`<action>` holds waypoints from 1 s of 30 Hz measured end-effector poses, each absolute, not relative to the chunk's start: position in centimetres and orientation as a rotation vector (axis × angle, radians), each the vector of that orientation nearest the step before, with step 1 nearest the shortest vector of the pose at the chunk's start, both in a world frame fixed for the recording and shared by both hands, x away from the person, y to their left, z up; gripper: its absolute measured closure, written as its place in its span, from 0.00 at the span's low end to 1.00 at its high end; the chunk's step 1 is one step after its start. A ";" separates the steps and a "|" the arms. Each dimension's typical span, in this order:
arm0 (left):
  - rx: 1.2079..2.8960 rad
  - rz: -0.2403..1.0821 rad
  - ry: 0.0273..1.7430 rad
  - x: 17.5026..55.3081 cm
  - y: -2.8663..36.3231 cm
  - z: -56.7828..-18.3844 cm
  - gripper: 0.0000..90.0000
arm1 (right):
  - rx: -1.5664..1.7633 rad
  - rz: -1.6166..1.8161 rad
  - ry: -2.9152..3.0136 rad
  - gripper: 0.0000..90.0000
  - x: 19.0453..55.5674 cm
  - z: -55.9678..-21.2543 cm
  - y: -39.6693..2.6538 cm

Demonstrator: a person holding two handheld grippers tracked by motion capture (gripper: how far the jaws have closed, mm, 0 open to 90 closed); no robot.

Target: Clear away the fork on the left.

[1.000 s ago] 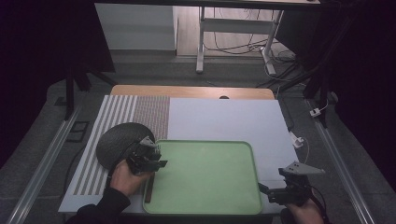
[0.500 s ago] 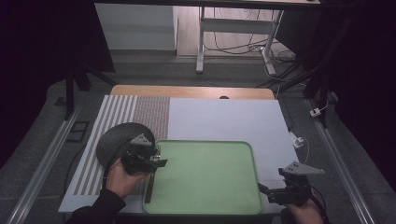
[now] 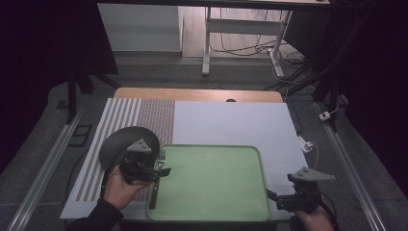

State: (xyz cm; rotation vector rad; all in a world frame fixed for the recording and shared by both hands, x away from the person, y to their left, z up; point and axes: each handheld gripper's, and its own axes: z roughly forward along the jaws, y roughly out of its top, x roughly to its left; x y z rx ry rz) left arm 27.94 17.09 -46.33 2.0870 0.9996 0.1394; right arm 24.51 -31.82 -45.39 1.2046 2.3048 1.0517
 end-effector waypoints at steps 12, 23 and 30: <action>2.056 0.178 1.029 25.3 19.1 -45.9 0.10 | 1.194 1.043 2.314 0.02 24.6 -45.4 -31.6; 2.014 0.240 1.083 22.7 21.6 -46.1 0.05 | 1.190 1.048 2.317 0.02 24.7 -45.4 -31.6; 1.987 0.262 1.122 20.9 23.3 -46.5 0.04 | 1.191 1.047 2.318 0.02 24.8 -45.4 -31.6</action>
